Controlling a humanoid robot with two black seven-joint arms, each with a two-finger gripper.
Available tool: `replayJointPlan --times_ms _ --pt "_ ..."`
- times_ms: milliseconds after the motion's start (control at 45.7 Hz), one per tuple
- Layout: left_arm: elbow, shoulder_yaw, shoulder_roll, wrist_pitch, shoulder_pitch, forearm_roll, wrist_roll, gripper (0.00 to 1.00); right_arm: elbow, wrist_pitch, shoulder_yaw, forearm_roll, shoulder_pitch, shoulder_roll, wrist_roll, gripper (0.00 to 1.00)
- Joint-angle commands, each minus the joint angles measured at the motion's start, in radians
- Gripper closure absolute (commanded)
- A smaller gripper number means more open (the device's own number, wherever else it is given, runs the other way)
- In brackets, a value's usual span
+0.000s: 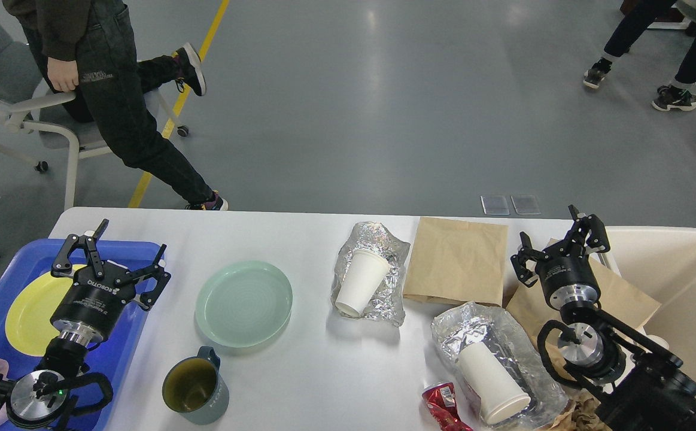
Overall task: Tidy desktop
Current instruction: 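Raise the left gripper up and away from the blue tray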
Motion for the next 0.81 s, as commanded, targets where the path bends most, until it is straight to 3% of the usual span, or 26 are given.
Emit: replayJointPlan --times_ms 0,263,503,700,788 --pt "0.000 -0.002 0.000 -0.001 -0.003 0.001 -0.001 0.03 0.000 0.000 0.000 0.000 0.000 -0.001 0.000 0.00" --pt "0.000 -0.003 0.031 0.015 -0.006 -0.002 -0.006 0.03 0.000 0.000 0.000 0.000 0.000 -0.001 0.000 0.00" --pt "0.000 0.046 0.188 0.016 -0.015 0.007 0.012 0.03 0.000 0.000 0.000 0.000 0.000 -0.001 0.000 0.00" --pt "0.001 0.381 0.484 0.015 -0.156 0.001 -0.003 0.03 0.000 0.000 0.000 0.000 0.000 -0.001 0.000 0.00" --pt "0.007 0.556 0.593 -0.028 -0.254 -0.004 0.005 0.03 0.000 0.000 0.000 0.000 0.000 -0.001 0.000 0.00"
